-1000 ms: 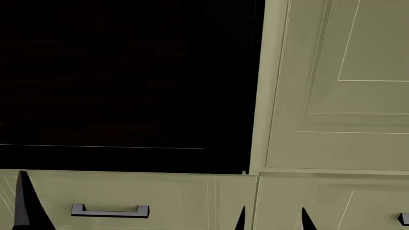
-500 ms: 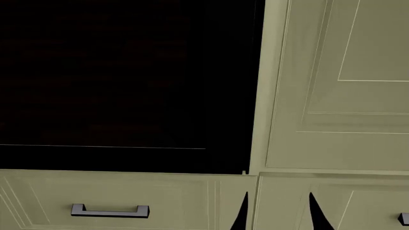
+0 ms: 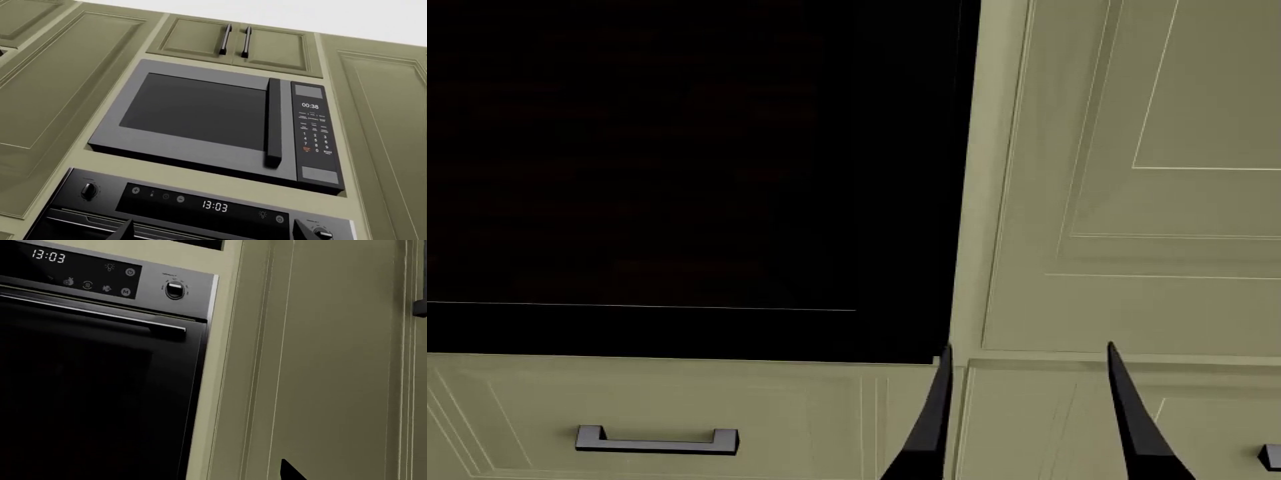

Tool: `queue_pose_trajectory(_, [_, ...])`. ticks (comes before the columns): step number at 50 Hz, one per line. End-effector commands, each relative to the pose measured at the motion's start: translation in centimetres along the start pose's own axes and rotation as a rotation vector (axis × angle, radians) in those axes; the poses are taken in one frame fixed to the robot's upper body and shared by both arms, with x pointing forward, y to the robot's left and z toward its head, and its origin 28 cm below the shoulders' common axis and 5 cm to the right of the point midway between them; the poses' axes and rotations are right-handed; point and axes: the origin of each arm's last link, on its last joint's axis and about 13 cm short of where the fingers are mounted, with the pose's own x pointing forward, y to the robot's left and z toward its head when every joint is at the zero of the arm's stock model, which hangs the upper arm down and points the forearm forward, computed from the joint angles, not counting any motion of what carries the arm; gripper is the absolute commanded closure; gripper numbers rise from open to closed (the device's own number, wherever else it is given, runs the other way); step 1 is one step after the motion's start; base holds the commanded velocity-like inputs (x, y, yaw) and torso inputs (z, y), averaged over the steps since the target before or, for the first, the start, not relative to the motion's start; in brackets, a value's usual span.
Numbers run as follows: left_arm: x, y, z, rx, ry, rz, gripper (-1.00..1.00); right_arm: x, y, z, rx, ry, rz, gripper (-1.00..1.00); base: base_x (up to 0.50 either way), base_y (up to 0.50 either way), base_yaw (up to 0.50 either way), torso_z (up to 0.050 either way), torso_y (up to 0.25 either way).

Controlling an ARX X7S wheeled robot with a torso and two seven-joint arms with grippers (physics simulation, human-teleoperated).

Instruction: Press the start button on the microwave

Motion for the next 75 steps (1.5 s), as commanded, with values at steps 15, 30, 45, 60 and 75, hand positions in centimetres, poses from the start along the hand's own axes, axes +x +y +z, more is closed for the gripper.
queue_pose_trajectory(15, [0.30, -0.22, 0.20, -0.002, -0.005, -0.004, -1.00, 0.05, -0.47, 2.14, -0.043, -0.175, -0.039, -1.00, 0.00, 0.00, 0.00, 0.000, 0.000])
queue_pose_trajectory(30, [0.33, -0.20, -0.03, 0.000, -0.005, -0.005, -1.00, 0.25, -0.40, 1.99, -0.022, -0.175, -0.033, -1.00, 0.43, 0.03, 0.00, 0.000, 0.000])
queue_pose_trajectory(45, [0.15, -0.10, -0.09, 0.007, 0.001, 0.001, -1.00, 0.00, -0.36, 1.75, -0.024, -0.177, -0.035, -1.00, 0.50, 0.00, 0.00, 0.000, 0.000])
queue_pose_trajectory(60, [0.34, -0.26, 0.02, 0.006, -0.005, -0.004, -1.00, -0.03, -0.38, 1.96, -0.011, -0.181, -0.032, -1.00, 0.19, 0.10, 0.00, 0.000, 0.000])
queue_pose_trajectory(75, [0.26, -0.25, 0.02, 0.006, -0.003, -0.002, -1.00, -0.05, -0.32, 1.75, -0.008, -0.171, -0.020, -1.00, 0.18, -0.01, 0.00, 0.000, 0.000])
